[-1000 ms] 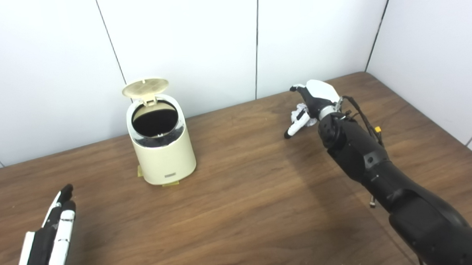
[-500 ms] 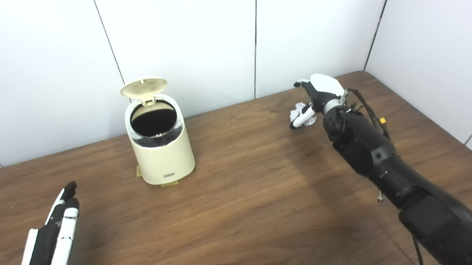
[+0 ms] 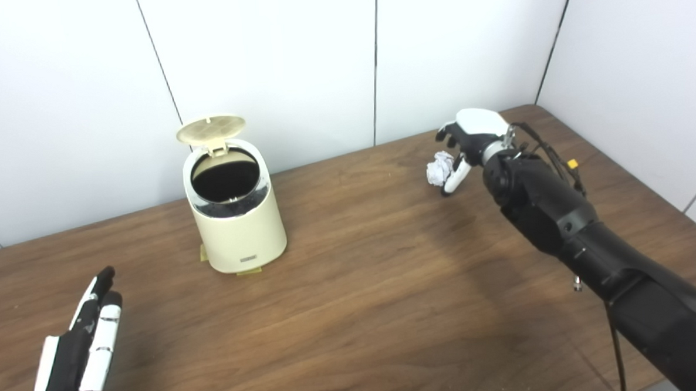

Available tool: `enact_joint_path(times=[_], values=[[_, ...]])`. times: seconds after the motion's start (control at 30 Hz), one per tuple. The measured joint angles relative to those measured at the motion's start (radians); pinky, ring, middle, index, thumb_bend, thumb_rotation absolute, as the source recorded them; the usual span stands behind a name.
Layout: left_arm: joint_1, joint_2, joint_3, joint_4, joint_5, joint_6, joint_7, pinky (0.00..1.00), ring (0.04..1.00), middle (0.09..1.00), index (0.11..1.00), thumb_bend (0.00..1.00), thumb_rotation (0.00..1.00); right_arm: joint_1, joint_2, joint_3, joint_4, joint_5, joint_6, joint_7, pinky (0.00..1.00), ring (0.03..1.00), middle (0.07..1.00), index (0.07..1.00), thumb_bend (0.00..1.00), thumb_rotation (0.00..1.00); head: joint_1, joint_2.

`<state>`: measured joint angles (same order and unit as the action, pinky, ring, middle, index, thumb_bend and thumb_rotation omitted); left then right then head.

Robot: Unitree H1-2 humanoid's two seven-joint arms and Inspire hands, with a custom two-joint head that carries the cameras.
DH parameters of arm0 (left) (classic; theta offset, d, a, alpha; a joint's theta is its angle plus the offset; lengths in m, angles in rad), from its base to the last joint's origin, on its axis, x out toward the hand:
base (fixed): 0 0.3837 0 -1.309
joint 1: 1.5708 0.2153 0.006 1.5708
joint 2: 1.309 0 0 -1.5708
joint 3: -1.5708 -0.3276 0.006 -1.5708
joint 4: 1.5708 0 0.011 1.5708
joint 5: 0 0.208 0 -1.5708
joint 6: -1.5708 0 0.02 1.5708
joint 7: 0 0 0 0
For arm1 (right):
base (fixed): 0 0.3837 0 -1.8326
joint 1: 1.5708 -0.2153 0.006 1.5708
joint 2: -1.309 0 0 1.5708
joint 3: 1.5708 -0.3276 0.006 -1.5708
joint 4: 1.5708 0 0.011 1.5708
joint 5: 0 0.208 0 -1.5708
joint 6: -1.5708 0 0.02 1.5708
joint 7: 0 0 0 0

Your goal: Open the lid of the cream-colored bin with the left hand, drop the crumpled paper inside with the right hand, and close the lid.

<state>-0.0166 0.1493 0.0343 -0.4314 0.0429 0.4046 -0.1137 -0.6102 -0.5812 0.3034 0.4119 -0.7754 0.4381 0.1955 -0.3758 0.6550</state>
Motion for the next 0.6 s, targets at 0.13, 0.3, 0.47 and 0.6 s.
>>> enact_joint_path(times=[0.13, 0.3, 0.47, 0.6], values=[[0.002, 0.0, 0.014, 0.0, -0.008, 0.003, 0.0, 1.0, 1.0, 1.0, 1.0, 0.46, 0.78, -0.001, 0.002, 0.003, 0.027, 0.001, -0.037, -0.036, 0.54, 0.658, 0.721, 0.757, 0.95, 0.18, 0.002, 0.002], [0.003, -0.002, 0.015, 0.0, -0.008, 0.003, 0.0, 1.0, 1.0, 1.0, 1.0, 0.47, 0.79, -0.001, -0.004, 0.003, 0.037, 0.008, -0.055, -0.038, 0.66, 0.712, 0.749, 0.756, 0.95, 0.17, 0.003, 0.006], [0.005, -0.002, 0.011, 0.0, -0.006, 0.003, 0.0, 1.0, 1.0, 1.0, 1.0, 0.44, 0.8, -0.001, 0.013, -0.019, 0.04, 0.037, -0.059, -0.053, 0.55, 0.646, 0.699, 0.761, 0.93, 0.15, 0.009, 0.006], [0.006, -0.002, 0.009, 0.0, -0.004, 0.003, 0.0, 1.0, 1.0, 1.0, 1.0, 0.42, 0.81, 0.0, 0.015, -0.031, 0.054, 0.058, -0.072, -0.071, 0.44, 0.555, 0.618, 0.747, 0.91, 0.13, 0.012, 0.009]])
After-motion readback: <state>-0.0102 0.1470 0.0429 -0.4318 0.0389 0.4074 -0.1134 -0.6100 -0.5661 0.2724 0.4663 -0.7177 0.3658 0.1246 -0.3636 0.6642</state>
